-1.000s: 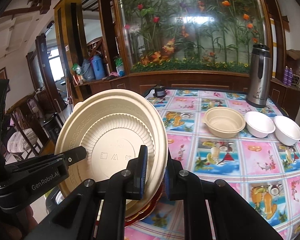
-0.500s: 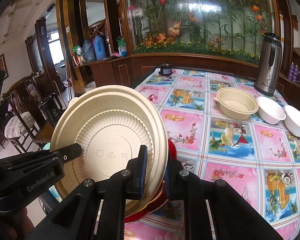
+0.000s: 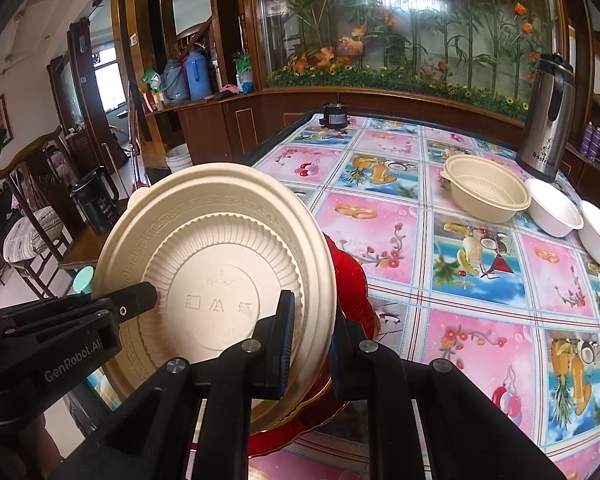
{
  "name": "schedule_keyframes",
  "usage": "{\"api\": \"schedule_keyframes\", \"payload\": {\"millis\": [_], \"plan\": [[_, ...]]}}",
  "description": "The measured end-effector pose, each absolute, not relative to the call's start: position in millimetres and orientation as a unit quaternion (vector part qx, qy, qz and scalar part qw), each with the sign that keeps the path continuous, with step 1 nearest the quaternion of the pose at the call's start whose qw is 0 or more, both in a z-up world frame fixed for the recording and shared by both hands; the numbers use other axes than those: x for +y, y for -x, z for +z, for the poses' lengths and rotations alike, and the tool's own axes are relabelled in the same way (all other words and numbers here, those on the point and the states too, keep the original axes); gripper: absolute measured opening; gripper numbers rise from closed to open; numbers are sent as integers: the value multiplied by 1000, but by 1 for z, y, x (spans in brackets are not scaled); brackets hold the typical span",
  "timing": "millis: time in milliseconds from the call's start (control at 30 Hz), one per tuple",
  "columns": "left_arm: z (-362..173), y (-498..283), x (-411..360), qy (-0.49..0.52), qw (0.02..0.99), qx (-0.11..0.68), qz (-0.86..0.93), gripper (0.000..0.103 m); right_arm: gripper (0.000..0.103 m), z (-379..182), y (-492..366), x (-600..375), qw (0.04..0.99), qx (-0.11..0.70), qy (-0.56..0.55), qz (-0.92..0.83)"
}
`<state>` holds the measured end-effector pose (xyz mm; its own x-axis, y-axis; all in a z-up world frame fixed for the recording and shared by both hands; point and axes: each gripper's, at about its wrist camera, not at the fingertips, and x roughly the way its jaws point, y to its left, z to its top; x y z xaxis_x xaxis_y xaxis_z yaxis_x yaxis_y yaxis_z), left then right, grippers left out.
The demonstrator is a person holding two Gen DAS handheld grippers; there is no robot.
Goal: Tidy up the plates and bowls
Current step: 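Lift the beige bowl and carry it toward the red plate stack, then lower the beige bowl onto the red plates and open both tools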
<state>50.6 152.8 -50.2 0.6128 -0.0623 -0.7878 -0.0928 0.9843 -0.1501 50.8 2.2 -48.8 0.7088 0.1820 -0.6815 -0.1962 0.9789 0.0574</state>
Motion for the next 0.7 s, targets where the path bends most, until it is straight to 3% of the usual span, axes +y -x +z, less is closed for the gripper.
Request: {"api": "schedule_keyframes", "payload": {"millis": [700], "plan": [[-69, -61, 159, 77, 883, 463, 21, 14, 15, -72, -64, 15, 913, 393, 30, 101]]}}
